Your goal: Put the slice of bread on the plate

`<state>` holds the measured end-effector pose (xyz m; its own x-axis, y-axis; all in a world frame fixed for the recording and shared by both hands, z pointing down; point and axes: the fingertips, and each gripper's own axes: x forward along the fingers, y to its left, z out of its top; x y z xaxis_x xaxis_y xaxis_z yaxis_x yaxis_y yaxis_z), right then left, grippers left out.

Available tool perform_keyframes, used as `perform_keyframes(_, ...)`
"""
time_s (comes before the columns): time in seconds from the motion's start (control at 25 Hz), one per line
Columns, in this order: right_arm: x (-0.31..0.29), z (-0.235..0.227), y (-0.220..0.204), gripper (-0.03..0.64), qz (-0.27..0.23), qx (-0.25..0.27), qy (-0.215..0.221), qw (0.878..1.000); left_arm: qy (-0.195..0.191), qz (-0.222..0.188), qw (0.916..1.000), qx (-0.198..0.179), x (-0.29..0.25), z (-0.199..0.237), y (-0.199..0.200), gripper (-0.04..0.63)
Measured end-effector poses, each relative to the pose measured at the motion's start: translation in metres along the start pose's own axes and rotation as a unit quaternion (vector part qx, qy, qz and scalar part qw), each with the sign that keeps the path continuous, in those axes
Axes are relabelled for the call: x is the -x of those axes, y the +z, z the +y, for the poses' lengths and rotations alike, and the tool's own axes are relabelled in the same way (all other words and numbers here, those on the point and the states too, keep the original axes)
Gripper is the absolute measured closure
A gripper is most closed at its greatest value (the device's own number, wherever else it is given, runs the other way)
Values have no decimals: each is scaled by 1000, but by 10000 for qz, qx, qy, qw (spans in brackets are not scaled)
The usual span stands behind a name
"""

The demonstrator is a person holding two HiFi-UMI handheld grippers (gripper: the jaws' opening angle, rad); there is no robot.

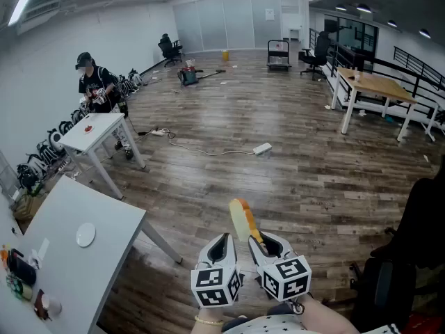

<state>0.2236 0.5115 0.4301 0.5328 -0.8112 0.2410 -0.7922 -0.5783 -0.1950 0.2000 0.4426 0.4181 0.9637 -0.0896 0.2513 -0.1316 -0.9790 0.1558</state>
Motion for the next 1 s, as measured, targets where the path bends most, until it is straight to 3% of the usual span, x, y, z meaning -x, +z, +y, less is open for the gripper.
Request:
perform_keyframes(0.24, -14, 31, -7, 534, 108, 33, 79, 9999, 84, -8, 9999, 82, 17, 32, -3, 588)
perform_keyframes(0.44, -36, 66, -11, 534, 186, 102, 364, 9991, 380, -48, 9991, 200, 35, 75, -6, 588)
perform_keyframes(0.76, -77, 148, -27, 534, 417, 177, 1292, 9906, 1262, -211, 9909, 422, 89, 158, -14, 588)
perform_keyframes(1.0, -124, 221, -32, 534, 656, 316, 2092, 9752, 2151, -266, 9739, 680, 133, 238, -15, 588)
